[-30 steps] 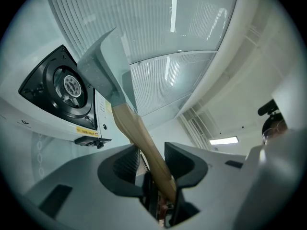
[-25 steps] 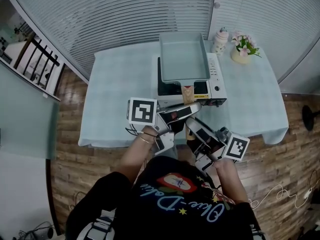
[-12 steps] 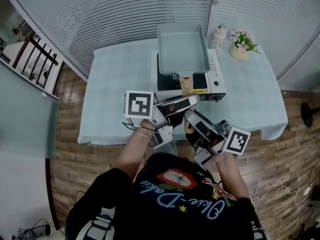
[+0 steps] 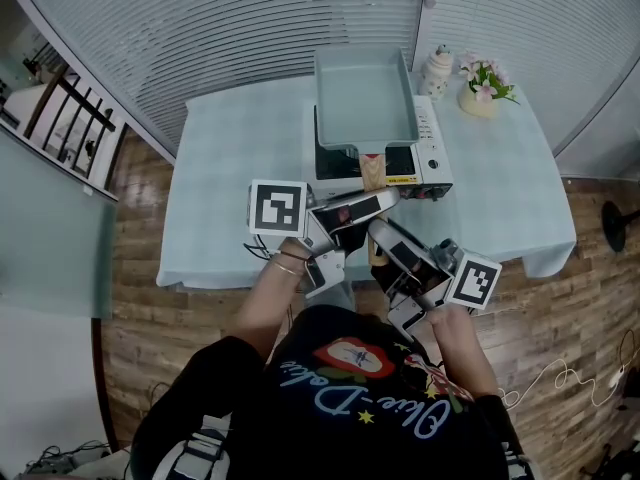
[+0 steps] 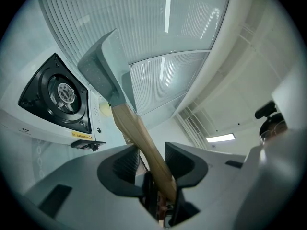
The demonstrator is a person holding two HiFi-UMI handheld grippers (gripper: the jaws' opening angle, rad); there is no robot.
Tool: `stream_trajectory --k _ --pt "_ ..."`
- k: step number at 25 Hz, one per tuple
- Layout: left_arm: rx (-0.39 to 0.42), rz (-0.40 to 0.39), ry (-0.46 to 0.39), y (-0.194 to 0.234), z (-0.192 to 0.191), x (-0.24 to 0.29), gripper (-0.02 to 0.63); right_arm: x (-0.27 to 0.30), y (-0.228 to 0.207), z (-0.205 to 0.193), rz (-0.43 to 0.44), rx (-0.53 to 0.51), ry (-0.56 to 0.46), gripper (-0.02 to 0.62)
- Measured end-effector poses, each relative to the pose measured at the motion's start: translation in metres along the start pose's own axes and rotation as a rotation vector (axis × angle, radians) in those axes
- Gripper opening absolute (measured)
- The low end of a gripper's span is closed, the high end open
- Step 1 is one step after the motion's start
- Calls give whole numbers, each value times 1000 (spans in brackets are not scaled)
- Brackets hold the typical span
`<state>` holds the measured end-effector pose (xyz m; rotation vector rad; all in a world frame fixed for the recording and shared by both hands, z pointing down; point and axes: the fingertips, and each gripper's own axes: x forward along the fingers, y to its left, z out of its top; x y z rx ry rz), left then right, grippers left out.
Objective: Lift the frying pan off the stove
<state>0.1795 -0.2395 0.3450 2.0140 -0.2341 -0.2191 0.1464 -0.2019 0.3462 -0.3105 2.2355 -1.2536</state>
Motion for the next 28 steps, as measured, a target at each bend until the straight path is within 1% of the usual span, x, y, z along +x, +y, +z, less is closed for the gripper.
stream_trajectory --k 6,10,28 --pt "1 4 1 0 0 0 149 2 2 0 14 3 -6 172" --pt "-4 0 0 0 0 0 149 2 2 1 -6 -19 -2 172" --pt "-7 3 -6 0 1 0 150 3 2 1 2 -14 -1 172"
